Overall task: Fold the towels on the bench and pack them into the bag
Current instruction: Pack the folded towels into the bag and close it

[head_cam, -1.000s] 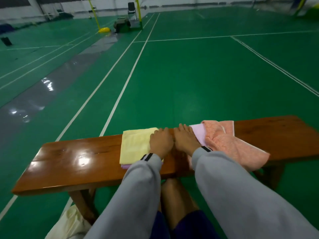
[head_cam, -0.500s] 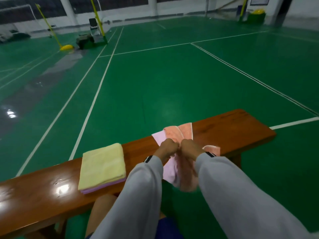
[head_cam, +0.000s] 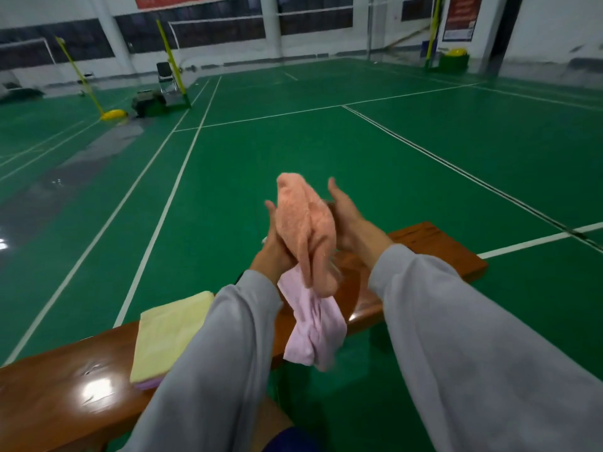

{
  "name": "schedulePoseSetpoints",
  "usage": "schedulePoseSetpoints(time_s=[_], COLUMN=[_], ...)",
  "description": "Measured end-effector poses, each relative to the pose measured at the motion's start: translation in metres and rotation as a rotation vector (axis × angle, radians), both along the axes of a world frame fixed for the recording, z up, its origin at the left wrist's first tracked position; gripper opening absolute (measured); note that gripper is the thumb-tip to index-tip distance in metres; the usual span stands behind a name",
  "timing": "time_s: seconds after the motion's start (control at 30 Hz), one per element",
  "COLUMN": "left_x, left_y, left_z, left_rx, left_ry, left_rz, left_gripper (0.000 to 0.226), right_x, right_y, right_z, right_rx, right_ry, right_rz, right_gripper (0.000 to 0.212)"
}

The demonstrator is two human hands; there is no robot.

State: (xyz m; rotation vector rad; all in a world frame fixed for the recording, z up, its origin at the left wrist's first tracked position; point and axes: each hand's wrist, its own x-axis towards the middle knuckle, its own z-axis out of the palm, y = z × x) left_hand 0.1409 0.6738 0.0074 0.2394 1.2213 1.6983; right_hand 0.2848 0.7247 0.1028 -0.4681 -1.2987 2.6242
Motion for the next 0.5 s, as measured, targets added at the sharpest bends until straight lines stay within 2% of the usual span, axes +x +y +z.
schedulePoseSetpoints(time_s=[0.03, 0.07, 0.17, 0.23, 0.27, 0.37, 0.4, 0.47, 0.5], left_x=[-0.007, -0.006, 0.052, 0.058, 0.06, 0.054, 0.052, 0.048, 0.048], left_y=[-0.003, -0.003, -0.054, -0.075, -0.076, -0.087, -0.093, -0.105, -0.111], left_z=[0.01, 0.01, 0.064, 0.077, 0.084, 0.096, 0.1, 0.095, 0.089], left_rx=[-0.05, -0.058, -0.038, -0.045, -0.057, 0.026, 0.085, 0.057, -0.013], left_ry=[0.125, 0.206, 0.279, 0.385, 0.346, 0.196, 0.143, 0.123, 0.165], left_rz=[0.058, 0.07, 0.032, 0.052, 0.037, 0.035, 0.069, 0.098, 0.067], left_gripper=[0.053, 0.043, 0.04, 0.02, 0.014, 0.058, 0.068, 0.071, 0.064], right_x=[0.001, 0.003, 0.005, 0.007, 0.006, -0.004, -0.007, -0.01, -0.011], right_y=[0.003, 0.001, -0.011, -0.026, -0.031, -0.035, -0.038, -0.047, -0.053], right_z=[-0.015, -0.027, -0.035, -0.02, -0.012, 0.012, 0.019, 0.025, 0.026], right_rx=[0.039, 0.077, 0.166, 0.18, 0.205, 0.342, 0.312, 0.237, 0.279], right_ry=[-0.088, -0.155, -0.207, -0.198, -0.206, -0.234, -0.216, -0.192, -0.228], right_rz=[0.007, 0.015, 0.056, 0.065, 0.035, -0.184, -0.24, -0.239, -0.18], right_gripper=[0.076, 0.075, 0.068, 0.06, 0.052, 0.038, 0.039, 0.038, 0.034])
